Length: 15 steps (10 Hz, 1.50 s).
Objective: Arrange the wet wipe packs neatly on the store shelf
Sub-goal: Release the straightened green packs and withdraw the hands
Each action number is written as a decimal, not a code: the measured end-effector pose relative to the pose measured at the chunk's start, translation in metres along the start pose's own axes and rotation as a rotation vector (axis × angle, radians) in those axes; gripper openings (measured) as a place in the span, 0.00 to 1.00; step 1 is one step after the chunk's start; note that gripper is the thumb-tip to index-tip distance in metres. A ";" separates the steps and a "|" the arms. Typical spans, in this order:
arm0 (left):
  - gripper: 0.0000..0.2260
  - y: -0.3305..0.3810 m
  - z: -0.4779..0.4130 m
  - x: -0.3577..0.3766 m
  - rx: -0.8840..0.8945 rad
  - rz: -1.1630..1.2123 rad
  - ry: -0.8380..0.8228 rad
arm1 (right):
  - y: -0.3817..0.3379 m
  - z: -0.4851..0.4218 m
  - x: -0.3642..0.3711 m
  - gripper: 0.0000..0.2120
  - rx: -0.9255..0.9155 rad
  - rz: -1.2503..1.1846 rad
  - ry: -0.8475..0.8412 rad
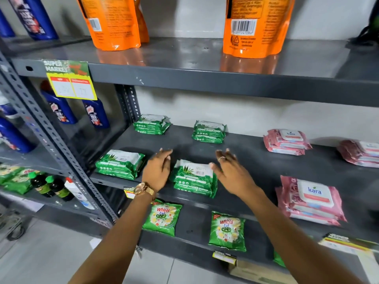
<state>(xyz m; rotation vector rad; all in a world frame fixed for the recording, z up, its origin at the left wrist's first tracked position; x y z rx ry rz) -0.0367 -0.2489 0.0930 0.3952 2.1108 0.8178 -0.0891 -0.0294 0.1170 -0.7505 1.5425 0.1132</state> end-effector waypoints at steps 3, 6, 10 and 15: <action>0.25 0.075 0.037 0.084 0.304 -0.458 -0.293 | 0.127 0.060 -0.062 0.27 0.319 0.191 0.248; 0.26 0.064 0.044 0.105 0.193 -0.536 -0.310 | 0.203 0.101 -0.052 0.29 0.515 0.245 0.189; 0.25 0.064 0.046 0.107 0.168 -0.529 -0.262 | 0.205 0.105 -0.046 0.29 0.486 0.280 0.286; 0.29 0.089 0.046 0.094 0.194 -0.514 -0.311 | 0.173 0.120 -0.065 0.35 0.367 0.309 0.309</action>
Point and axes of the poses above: each hand's wrist, its own z-axis away from the middle knuckle, its own x-axis out of the palm, y = z × x, the point moved 8 cm from there along -z, towards the middle knuckle, and after that the axes turned 7 degrees about y, right-handed, at the moved point
